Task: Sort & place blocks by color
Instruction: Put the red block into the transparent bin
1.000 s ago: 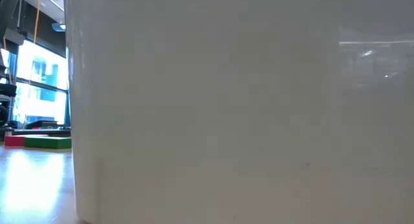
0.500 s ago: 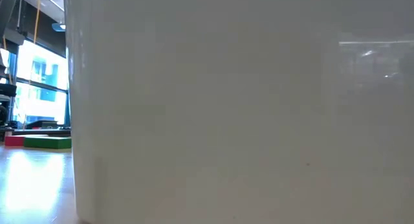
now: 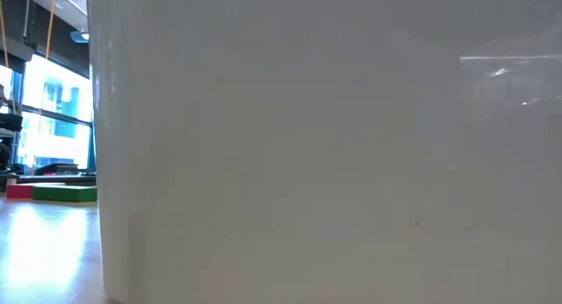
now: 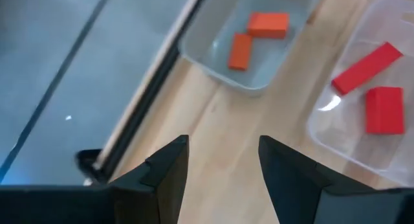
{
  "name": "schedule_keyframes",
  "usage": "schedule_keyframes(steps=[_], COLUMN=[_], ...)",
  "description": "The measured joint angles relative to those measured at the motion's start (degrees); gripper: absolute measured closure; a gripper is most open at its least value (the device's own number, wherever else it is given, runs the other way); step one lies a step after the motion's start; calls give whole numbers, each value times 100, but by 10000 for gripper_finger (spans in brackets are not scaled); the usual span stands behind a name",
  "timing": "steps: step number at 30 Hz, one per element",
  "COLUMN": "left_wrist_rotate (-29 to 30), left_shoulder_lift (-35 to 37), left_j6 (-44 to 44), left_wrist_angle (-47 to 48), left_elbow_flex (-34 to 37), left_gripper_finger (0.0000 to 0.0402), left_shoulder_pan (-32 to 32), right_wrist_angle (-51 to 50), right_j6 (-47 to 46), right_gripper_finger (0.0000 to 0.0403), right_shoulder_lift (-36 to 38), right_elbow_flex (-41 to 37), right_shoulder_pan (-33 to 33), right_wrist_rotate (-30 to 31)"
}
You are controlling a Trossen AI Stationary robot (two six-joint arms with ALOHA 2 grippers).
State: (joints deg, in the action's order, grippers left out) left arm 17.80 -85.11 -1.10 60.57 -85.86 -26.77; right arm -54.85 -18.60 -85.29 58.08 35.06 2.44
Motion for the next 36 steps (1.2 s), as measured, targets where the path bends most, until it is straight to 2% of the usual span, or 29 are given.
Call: schedule_keyframes(steps=[9, 19, 29, 36], left_wrist_rotate=[91, 108, 88, -6], left_shoulder_lift=[566, 685, 685, 685], left_j6=[28, 133, 39, 26], left_wrist_angle=[315, 691, 964, 1094], left_elbow_flex=[-2, -2, -2, -2], left_gripper_finger=[225, 225, 225, 225], left_shoulder_pan=[-386, -622, -623, -620], right_wrist_angle=[223, 1907, 3240, 3638], right_j6=[-1056, -1609, -1321, -1327], right_gripper_finger=[327, 327, 327, 327], right_shoulder_lift=[546, 600, 500, -122], right_elbow_flex=[667, 1021, 1032, 1032], right_shoulder_pan=[-615, -1421, -2278, -2783], right_wrist_rotate=[145, 539, 852, 818])
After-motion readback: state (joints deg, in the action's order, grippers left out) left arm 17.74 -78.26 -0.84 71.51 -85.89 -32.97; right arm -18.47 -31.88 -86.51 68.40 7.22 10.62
